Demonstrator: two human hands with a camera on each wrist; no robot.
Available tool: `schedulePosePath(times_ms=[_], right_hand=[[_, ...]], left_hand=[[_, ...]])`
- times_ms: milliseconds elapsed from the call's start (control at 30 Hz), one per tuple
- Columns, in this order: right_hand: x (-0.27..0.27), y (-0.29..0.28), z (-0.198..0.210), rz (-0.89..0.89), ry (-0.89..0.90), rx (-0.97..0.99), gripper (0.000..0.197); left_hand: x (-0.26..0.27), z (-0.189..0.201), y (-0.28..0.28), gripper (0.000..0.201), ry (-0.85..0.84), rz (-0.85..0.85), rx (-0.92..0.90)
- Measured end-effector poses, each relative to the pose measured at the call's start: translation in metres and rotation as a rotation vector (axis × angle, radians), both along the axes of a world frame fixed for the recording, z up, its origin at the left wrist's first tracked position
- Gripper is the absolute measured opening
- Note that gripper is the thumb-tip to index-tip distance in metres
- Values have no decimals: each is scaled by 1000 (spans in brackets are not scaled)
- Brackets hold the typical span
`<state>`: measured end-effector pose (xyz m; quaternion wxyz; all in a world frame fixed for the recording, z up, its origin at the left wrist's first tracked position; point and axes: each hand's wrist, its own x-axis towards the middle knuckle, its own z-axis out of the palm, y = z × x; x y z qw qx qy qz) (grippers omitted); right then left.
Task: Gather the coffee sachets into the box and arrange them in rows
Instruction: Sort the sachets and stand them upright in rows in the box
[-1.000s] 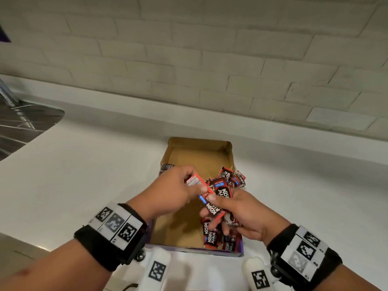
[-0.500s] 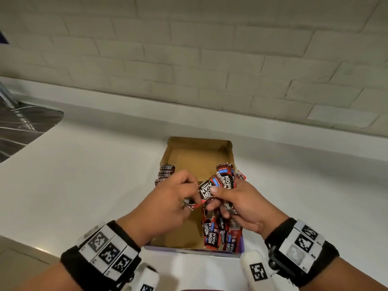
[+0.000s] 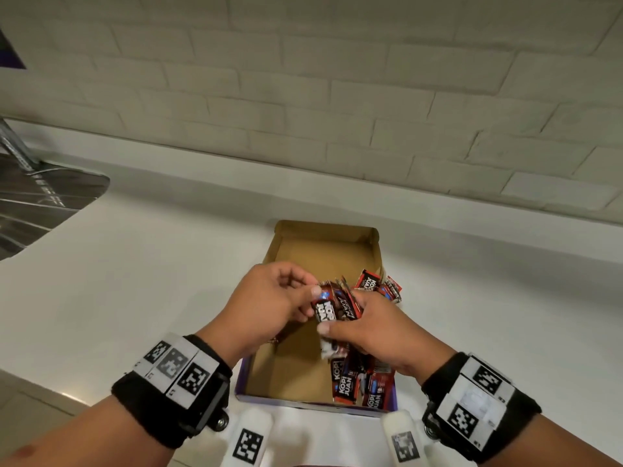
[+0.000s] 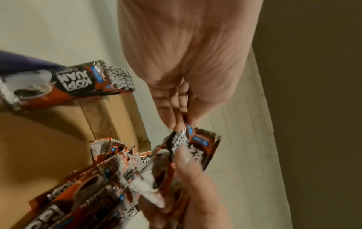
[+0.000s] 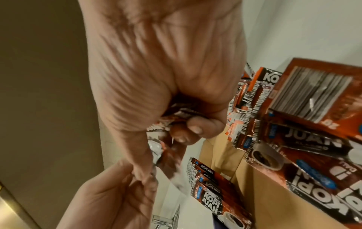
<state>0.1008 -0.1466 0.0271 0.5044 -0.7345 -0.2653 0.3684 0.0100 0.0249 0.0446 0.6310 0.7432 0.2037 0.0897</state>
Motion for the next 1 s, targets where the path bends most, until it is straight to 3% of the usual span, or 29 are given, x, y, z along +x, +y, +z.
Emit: schedulePosePath(times_ms=[233,300,400,567,833,1000], right_hand=[[8,-9,-9,-50,-191,-170,8],[11,-12,-13,-90,-157,-175,9],[13,-14,-17,-136,-73,-135,8],[12,-12,-16,-157,27,-71,8],[13,-15,-18,-139,112,-37,13],[16,-17,-19,-146,247,-17,30]], left_hand=[[-9,2,42,2,-114,276,-277],[-15,0,58,3,-94,254,-170],[-25,-9,71,5,87,122,53],[-29,-31,76,8,272,0,180],[-18,-50,77,8,311,2,329],[-13,-55,79,10,324,35,409]])
